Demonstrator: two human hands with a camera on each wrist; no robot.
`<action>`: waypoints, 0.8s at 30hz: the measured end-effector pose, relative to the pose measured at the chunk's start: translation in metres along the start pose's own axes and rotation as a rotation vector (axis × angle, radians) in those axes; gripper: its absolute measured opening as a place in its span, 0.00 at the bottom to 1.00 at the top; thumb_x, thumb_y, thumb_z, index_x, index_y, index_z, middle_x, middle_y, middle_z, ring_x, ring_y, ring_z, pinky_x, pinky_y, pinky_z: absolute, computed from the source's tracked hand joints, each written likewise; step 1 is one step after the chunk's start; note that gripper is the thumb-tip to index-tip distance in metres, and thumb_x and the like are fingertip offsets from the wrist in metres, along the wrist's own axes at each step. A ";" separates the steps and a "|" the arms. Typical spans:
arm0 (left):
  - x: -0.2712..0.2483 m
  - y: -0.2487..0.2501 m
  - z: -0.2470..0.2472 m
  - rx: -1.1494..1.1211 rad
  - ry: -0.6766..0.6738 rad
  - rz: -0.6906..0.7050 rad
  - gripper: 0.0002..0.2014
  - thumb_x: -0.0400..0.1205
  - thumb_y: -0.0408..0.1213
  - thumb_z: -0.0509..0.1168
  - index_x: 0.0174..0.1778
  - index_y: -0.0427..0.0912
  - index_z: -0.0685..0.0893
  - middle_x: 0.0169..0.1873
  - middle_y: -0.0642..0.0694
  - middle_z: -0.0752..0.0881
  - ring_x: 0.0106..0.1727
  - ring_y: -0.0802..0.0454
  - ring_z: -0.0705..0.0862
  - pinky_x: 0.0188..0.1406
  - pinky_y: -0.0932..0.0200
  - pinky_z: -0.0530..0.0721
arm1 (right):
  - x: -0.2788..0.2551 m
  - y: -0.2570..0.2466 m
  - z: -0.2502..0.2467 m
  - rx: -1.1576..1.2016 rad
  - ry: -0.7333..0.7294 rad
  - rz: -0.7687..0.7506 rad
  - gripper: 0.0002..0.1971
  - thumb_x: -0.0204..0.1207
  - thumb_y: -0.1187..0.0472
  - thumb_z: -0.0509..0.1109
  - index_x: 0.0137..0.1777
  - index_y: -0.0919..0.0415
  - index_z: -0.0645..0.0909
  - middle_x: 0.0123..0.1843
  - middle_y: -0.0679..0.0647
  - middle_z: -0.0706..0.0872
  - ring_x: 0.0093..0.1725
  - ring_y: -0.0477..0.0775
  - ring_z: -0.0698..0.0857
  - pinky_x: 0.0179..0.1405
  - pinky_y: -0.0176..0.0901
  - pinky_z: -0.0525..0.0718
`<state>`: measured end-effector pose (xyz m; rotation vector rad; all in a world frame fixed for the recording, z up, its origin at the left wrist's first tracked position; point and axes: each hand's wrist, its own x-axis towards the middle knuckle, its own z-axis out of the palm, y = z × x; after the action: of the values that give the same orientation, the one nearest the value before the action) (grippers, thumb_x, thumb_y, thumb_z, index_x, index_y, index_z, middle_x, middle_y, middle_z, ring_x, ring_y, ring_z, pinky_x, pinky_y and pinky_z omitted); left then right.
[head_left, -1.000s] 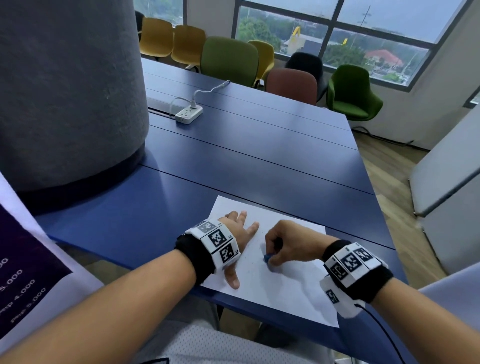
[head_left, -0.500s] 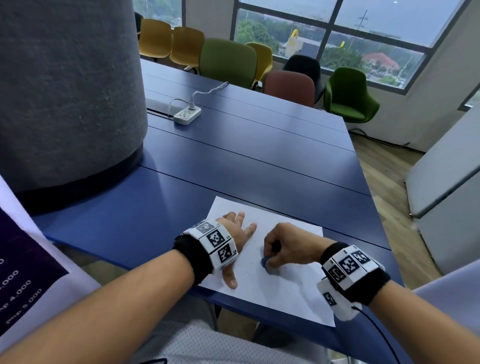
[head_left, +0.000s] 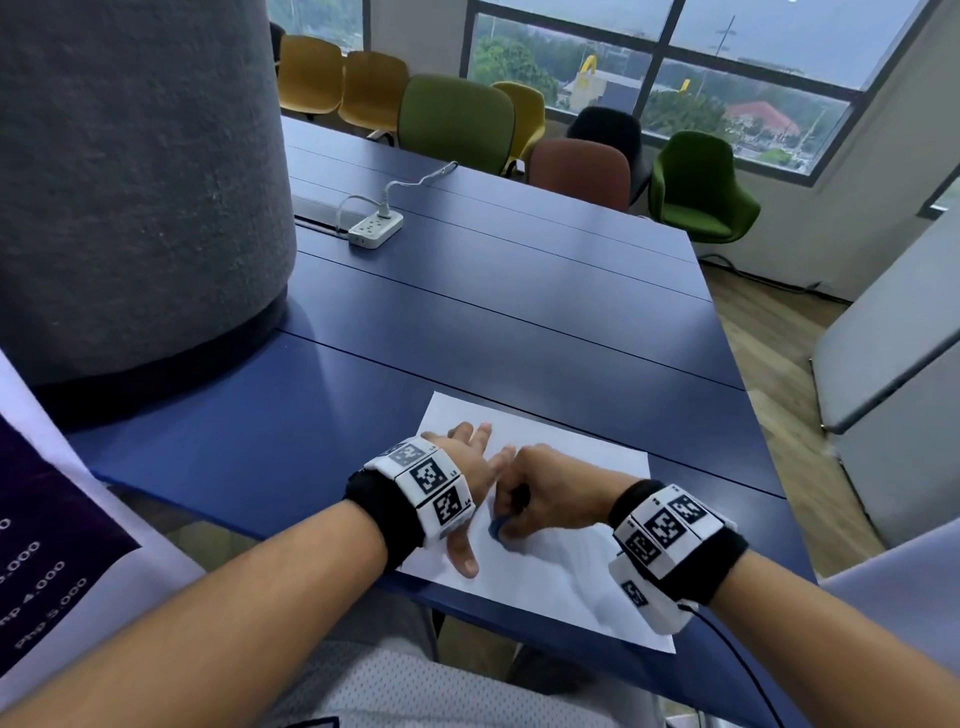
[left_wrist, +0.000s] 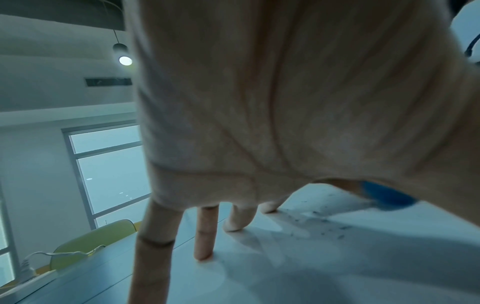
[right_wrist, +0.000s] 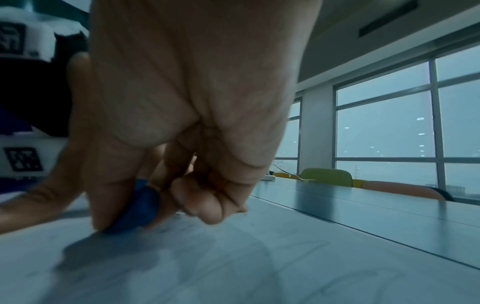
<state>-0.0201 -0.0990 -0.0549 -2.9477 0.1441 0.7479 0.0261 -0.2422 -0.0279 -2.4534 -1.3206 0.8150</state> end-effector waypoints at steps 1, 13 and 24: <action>0.001 -0.001 0.002 -0.001 0.007 -0.004 0.78 0.49 0.66 0.83 0.84 0.55 0.35 0.86 0.38 0.39 0.83 0.29 0.50 0.73 0.26 0.64 | 0.003 0.001 -0.002 -0.008 0.047 -0.004 0.06 0.65 0.62 0.81 0.35 0.54 0.86 0.31 0.41 0.84 0.28 0.35 0.80 0.32 0.26 0.76; -0.004 0.000 -0.003 -0.013 -0.026 0.007 0.75 0.55 0.64 0.83 0.85 0.53 0.34 0.85 0.39 0.36 0.85 0.32 0.43 0.76 0.24 0.57 | -0.002 -0.001 0.001 -0.017 -0.064 -0.013 0.06 0.66 0.61 0.81 0.43 0.60 0.90 0.39 0.44 0.90 0.32 0.35 0.83 0.38 0.27 0.83; -0.010 0.005 -0.007 0.010 -0.024 0.003 0.73 0.59 0.62 0.82 0.85 0.52 0.33 0.85 0.39 0.36 0.85 0.35 0.41 0.78 0.26 0.54 | -0.034 0.016 0.006 0.025 -0.055 0.087 0.06 0.66 0.57 0.81 0.39 0.57 0.89 0.30 0.43 0.85 0.28 0.38 0.79 0.30 0.28 0.76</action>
<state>-0.0261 -0.1043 -0.0438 -2.9284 0.1507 0.7802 0.0186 -0.2796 -0.0277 -2.5015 -1.2210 0.9201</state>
